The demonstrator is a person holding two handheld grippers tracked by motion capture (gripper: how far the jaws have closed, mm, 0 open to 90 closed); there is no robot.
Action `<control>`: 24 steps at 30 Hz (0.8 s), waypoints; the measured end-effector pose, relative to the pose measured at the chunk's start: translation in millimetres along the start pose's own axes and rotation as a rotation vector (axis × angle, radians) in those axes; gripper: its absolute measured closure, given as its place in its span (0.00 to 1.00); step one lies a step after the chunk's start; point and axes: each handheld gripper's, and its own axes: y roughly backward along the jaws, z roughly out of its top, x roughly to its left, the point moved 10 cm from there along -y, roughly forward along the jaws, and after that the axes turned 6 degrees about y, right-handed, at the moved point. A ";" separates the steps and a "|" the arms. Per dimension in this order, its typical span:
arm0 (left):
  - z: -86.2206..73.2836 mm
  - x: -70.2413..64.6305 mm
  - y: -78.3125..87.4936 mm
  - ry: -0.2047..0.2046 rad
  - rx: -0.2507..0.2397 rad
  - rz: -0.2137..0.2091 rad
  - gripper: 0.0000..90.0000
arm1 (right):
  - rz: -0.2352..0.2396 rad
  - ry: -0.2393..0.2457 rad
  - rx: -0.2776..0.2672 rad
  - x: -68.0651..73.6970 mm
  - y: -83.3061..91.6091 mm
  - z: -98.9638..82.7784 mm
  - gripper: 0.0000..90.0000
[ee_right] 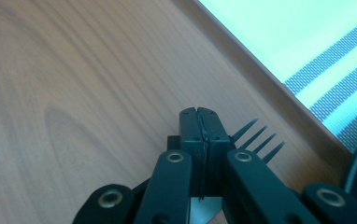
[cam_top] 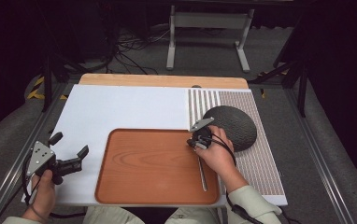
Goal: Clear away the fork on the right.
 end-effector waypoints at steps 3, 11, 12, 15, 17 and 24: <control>-0.1 0.1 0.0 0.000 0.001 0.000 0.00 | -0.002 -0.010 -0.002 -2.5 1.3 -2.3 1.00; -0.2 -0.2 -0.1 -0.001 0.003 -0.001 0.00 | -0.012 -0.021 0.005 -6.8 3.2 -7.2 1.00; -0.2 -0.1 -0.1 -0.001 0.003 -0.001 0.00 | -0.011 -0.022 0.006 -6.9 3.4 -7.5 1.00; 0.0 -0.4 -0.2 0.001 0.000 -0.001 0.00 | -0.018 -0.024 0.008 -9.0 4.3 -8.7 1.00; -0.3 -0.3 -0.1 -0.001 0.003 -0.001 0.00 | -0.017 -0.029 0.010 -9.1 4.8 -9.4 1.00; -0.3 -0.1 -0.1 -0.002 0.003 -0.001 0.00 | -0.019 -0.032 0.015 -10.9 5.9 -10.6 1.00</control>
